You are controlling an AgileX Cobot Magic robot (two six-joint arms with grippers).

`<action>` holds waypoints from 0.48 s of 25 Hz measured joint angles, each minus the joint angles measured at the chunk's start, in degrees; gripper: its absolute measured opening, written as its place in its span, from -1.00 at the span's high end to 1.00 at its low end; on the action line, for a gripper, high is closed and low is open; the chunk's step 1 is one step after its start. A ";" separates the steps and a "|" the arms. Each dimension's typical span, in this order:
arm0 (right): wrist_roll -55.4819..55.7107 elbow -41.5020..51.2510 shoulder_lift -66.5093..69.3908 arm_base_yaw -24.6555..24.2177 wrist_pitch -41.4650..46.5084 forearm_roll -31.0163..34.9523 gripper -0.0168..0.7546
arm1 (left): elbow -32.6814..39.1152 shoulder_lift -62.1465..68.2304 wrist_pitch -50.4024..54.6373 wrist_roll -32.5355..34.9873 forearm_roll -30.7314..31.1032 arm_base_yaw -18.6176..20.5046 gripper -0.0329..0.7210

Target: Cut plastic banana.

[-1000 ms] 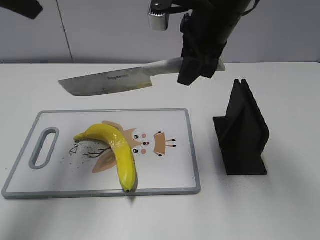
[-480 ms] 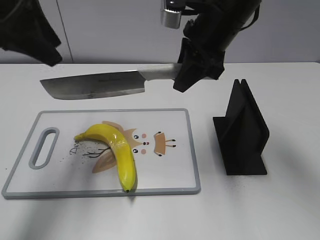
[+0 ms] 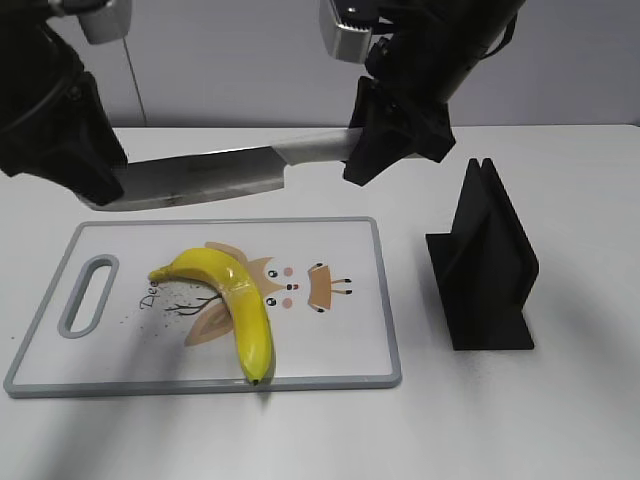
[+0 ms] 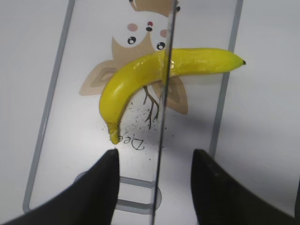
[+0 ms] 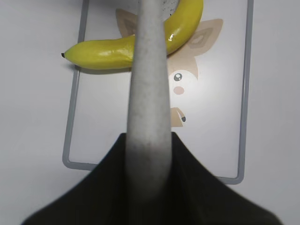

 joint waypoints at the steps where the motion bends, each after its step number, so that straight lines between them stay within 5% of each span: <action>1: 0.00 0.00 0.00 0.00 0.00 0.24 0.46 | 0.57 0.00 0.06 0.05 0.06 0.00 -0.34; 4: -0.12 0.00 0.00 0.00 0.02 0.37 0.46 | 0.98 0.00 0.05 0.10 0.12 0.00 -0.12; 9: -0.12 0.00 0.00 0.00 0.02 0.37 0.46 | 1.03 0.10 -0.27 0.21 0.07 0.00 0.83; 12: -0.06 0.00 0.00 -0.05 0.02 0.37 0.46 | 1.03 0.79 -0.52 0.48 0.07 0.00 0.93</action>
